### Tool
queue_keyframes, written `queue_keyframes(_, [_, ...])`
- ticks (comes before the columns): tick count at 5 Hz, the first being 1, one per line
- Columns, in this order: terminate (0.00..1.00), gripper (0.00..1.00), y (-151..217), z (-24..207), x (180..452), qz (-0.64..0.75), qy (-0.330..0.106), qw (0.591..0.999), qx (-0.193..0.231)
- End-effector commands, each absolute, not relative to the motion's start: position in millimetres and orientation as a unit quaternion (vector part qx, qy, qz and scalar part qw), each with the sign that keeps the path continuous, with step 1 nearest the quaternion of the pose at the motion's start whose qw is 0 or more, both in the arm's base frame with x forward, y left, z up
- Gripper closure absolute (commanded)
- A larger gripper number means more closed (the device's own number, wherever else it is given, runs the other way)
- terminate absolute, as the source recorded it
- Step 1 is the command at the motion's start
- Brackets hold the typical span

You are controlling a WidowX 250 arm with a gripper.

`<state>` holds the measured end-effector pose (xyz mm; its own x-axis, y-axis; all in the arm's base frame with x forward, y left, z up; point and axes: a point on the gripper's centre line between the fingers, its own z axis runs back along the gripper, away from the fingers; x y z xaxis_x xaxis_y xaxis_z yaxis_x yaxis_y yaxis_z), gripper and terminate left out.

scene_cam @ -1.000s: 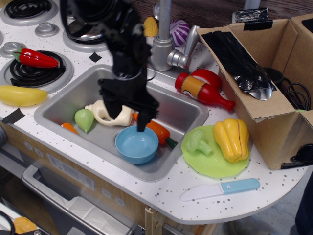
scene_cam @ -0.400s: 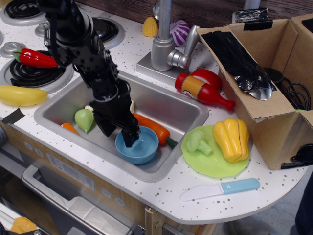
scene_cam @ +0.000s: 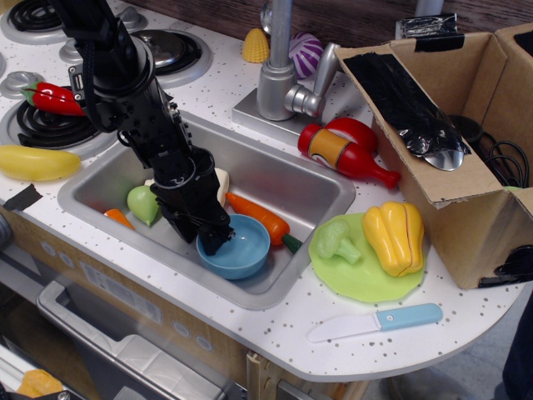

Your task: Pick up bowl and put in small4fbox

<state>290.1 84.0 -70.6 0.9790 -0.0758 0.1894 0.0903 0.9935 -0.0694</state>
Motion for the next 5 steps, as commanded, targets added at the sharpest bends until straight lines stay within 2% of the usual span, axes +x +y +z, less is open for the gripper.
queue_keyframes(1, [0.0, 1.0, 72, -42, 287, -0.041, -0.112, 0.993, -0.027])
queue_keyframes(2, [0.0, 1.0, 77, -12, 287, -0.044, -0.104, 0.993, -0.017])
queue_keyframes(3, [0.0, 1.0, 84, 38, 292, -0.048, -0.09, 0.995, 0.016])
queue_keyframes(4, [0.0, 1.0, 66, 89, 296, -0.055, -0.107, 0.992, 0.049])
queue_keyframes(5, [0.0, 1.0, 40, 140, 301, -0.077, -0.141, 0.986, 0.049])
